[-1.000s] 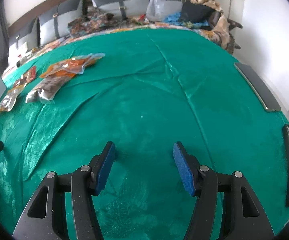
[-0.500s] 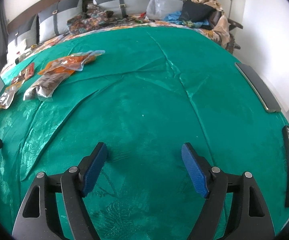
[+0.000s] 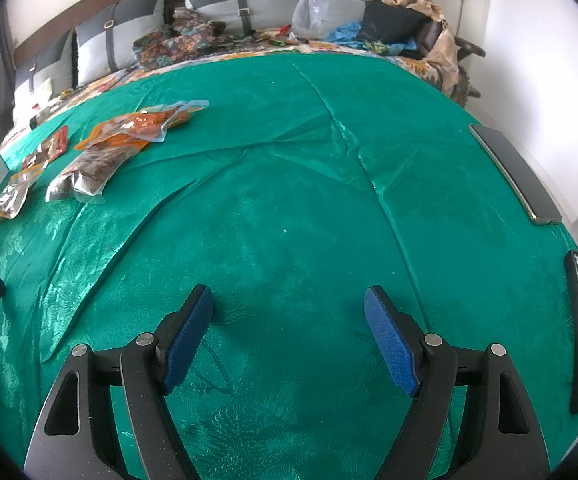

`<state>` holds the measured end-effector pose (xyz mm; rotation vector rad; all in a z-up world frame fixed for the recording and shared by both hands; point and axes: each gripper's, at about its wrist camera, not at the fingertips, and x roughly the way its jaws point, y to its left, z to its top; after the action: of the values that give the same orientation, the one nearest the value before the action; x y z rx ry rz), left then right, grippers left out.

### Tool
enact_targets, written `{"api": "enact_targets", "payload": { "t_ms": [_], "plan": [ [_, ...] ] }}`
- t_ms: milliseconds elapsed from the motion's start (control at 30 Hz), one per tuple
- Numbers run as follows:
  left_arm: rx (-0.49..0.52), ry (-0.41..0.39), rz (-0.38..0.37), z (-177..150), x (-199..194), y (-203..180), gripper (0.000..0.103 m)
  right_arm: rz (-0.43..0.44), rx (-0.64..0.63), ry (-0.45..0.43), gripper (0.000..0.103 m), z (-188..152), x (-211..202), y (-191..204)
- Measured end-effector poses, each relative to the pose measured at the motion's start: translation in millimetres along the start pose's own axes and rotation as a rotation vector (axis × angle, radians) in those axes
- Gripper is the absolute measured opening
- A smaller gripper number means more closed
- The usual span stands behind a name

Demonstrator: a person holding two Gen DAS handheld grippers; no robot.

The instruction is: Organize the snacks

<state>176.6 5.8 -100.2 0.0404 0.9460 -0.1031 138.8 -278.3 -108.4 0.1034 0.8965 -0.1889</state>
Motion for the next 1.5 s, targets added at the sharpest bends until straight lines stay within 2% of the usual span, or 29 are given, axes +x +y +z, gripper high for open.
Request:
{"api": "enact_targets", "payload": {
  "t_ms": [567,667,700,767,800,900,967,1067,1133,1167,1300,1367,1433,1500],
  "plan": [
    [-0.002,0.002,0.002,-0.2,-0.2,-0.6,0.103,0.001,0.0,0.0,0.082,0.0,-1.0,-0.3],
    [0.002,0.07,-0.003,5.0,2.7,1.4,0.103,0.001,0.0,0.0,0.082,0.0,-1.1,-0.2],
    [0.001,0.115,-0.007,9.4,4.7,2.6,0.103,0.001,0.0,0.0,0.082,-0.1,-1.1,-0.4],
    [0.0,0.186,-0.041,23.9,9.2,6.2,0.102,0.001,0.0,0.0,0.082,0.0,-1.3,-0.3],
    [-0.004,0.185,-0.057,31.0,6.1,9.4,0.102,0.001,0.0,0.0,0.082,0.0,-1.3,-0.4],
    [0.015,0.103,-0.099,73.7,-6.3,20.7,0.103,0.002,0.0,0.0,0.082,0.0,-1.2,-0.7],
    [0.061,0.078,-0.09,111.4,-2.3,24.6,0.103,0.002,0.001,0.0,0.082,-0.1,-1.4,-0.6],
    [0.075,0.116,-0.045,156.2,26.5,31.3,0.103,0.002,0.001,0.0,0.083,0.0,-1.6,-0.1],
    [0.034,0.137,-0.038,171.4,49.2,38.0,0.103,0.002,0.001,0.0,0.083,-0.1,-1.6,0.0],
    [-0.02,0.157,-0.044,175.9,66.0,44.4,0.102,0.002,0.001,0.0,0.083,-0.1,-1.7,0.1],
    [-0.121,0.244,-0.095,168.3,100.0,60.7,0.1,0.002,0.001,0.0,0.083,-0.1,-1.8,0.0],
    [-0.111,0.267,-0.109,157.1,98.3,64.4,0.1,0.002,0.001,0.0,0.083,-0.1,-1.9,0.1],
    [-0.095,0.304,-0.148,144.2,88.2,66.4,0.1,0.002,0.001,0.0,0.083,-0.1,-1.9,0.2],
    [-0.123,0.361,-0.198,124.8,75.1,69.7,0.1,0.002,0.001,0.0,0.083,0.0,-1.9,0.1]
  ]
}}
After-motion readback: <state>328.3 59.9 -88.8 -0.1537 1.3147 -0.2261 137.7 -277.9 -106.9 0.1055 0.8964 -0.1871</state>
